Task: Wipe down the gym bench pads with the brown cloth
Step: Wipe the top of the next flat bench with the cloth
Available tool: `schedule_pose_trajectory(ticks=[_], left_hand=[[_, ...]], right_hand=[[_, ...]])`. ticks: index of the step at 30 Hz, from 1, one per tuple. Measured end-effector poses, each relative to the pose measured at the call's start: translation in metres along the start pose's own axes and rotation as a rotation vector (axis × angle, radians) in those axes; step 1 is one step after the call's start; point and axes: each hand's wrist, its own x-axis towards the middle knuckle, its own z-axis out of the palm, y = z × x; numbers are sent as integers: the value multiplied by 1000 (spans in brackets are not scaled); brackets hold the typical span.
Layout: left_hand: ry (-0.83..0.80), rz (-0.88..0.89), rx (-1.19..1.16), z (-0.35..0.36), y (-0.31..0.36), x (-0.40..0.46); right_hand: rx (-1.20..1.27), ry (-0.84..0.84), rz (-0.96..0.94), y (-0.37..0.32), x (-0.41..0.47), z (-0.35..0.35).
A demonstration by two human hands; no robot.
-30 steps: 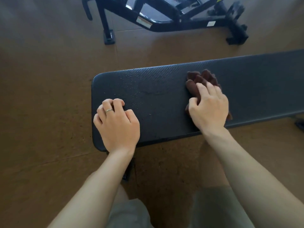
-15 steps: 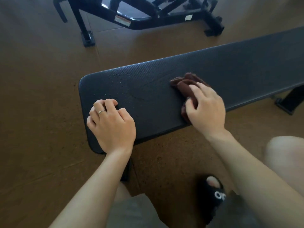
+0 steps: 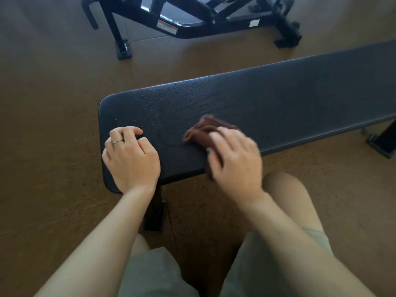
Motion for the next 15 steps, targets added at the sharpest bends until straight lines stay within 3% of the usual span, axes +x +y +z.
schedule_pose_trajectory(ticks=[3,6,8,12,15], left_hand=[[25,-10,16,2,2,-1],[37,-11,28,3,4,-1],[47,-21,26,4,5,-1],[74,-35,-7,3,5,-2],[83,-44,-34,2,5,-2]], right_hand=[[-62,76,268,74,14,-20],[-104,84,421,66,22,-19],[-55,50,322,23,18,-8],[144,-165,-92,-62,10,14],[200,-226,-253,-47,26,14]])
